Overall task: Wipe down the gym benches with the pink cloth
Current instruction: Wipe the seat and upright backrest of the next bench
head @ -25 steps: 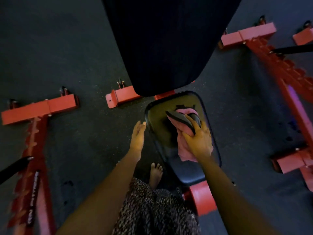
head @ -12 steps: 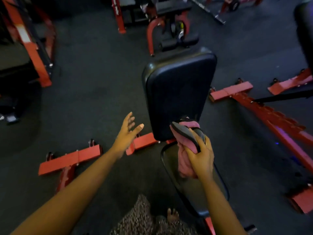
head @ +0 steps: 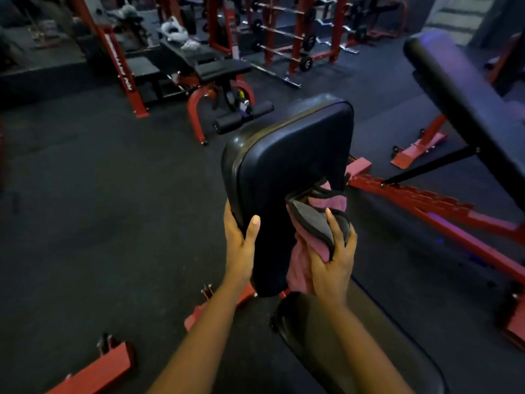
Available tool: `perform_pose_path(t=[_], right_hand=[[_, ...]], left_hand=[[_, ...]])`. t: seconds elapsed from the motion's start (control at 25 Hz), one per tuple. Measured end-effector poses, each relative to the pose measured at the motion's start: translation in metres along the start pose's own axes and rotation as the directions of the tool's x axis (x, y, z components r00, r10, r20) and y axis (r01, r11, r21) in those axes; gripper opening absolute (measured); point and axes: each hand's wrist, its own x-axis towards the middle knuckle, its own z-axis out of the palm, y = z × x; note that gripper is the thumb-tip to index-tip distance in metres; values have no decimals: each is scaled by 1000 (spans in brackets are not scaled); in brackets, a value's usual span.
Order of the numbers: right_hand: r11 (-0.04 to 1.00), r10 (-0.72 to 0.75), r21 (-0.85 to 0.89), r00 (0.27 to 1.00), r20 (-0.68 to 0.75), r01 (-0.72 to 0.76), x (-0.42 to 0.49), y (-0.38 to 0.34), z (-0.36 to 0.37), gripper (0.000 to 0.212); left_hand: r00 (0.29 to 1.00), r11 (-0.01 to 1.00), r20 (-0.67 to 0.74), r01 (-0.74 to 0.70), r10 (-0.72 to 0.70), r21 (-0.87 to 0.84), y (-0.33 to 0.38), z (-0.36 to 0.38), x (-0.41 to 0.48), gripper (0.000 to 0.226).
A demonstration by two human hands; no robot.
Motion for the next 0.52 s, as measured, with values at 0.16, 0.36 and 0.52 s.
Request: perform_pose_path(t=[0.16, 0.36, 0.52], right_hand=[[981, -190, 34, 978, -80, 194, 7, 44, 44, 55], [952, -295, 8, 926, -235, 305, 16, 68, 71, 60], [961, -277, -47, 938, -207, 274, 9, 66, 71, 61]], left_hand=[[976, 978, -70, -207, 205, -16, -39, 7, 9, 85], [925, 932, -127, -362, 359, -4, -57, 13, 17, 91], [911, 920, -154, -391, 382, -34, -55, 19, 13, 78]])
